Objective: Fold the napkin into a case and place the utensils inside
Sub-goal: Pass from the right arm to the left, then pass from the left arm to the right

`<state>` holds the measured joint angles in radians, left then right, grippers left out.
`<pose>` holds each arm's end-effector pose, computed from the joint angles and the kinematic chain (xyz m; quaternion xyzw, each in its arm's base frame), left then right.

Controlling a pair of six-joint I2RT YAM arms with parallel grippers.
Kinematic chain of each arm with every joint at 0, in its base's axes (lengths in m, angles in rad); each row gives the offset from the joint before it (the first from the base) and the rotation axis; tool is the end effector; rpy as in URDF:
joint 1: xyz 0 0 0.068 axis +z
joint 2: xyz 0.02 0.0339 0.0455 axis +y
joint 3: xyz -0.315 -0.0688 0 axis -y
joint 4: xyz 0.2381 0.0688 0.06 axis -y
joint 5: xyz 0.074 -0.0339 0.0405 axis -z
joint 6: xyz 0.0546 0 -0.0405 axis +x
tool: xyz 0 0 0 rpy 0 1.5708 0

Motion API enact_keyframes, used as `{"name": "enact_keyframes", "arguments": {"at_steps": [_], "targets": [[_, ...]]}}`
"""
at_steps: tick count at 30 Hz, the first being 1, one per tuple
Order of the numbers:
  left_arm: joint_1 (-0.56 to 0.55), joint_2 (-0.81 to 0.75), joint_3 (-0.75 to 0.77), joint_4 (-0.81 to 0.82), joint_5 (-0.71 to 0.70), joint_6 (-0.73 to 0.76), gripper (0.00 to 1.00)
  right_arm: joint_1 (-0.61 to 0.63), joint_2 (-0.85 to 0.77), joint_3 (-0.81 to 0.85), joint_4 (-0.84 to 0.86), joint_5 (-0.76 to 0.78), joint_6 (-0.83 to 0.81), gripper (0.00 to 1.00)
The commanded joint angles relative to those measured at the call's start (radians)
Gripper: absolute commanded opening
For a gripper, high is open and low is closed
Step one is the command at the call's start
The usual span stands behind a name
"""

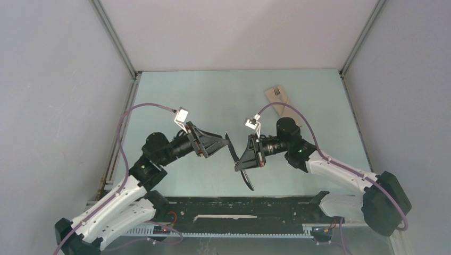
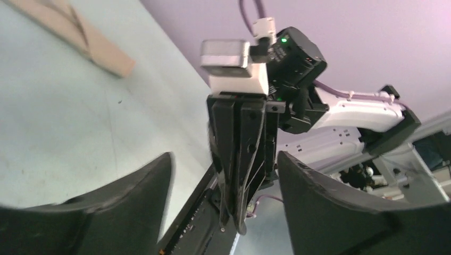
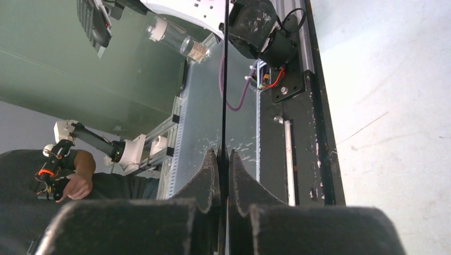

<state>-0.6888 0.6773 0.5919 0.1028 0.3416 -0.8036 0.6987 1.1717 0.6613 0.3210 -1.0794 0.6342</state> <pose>0.0982 -0.1046 0.3526 0.0814 0.6965 -0.5646 0.4352 0.1472 0.1865 0.3210 -0.3485 0.6503 0.6492 0.1847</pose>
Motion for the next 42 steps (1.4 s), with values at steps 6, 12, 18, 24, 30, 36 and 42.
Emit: {"name": "enact_keyframes", "arguments": {"at_steps": [6,12,18,24,30,36,42], "targets": [[0.016,0.100,0.010,0.276,0.207,-0.128,0.46,0.033,-0.020,0.058,-0.059,-0.002,-0.052,0.00],[0.017,0.101,0.014,0.231,0.205,-0.111,0.28,0.035,-0.010,0.085,-0.071,0.010,-0.058,0.00],[0.017,0.122,0.061,0.166,0.226,-0.052,0.23,0.034,0.012,0.119,-0.084,0.011,-0.065,0.00],[0.020,0.096,0.115,-0.019,0.055,0.025,0.00,0.069,0.013,0.249,-0.492,0.400,-0.201,0.40],[0.037,0.122,0.174,-0.168,-0.071,0.024,0.00,0.254,0.000,0.361,-0.678,0.988,-0.188,0.69],[0.061,0.144,0.194,-0.209,-0.065,0.004,0.00,0.418,0.098,0.573,-0.813,1.328,-0.280,0.63],[0.082,0.155,0.177,-0.181,-0.040,-0.044,0.00,0.455,0.244,0.766,-0.945,1.363,-0.352,0.52]]}}
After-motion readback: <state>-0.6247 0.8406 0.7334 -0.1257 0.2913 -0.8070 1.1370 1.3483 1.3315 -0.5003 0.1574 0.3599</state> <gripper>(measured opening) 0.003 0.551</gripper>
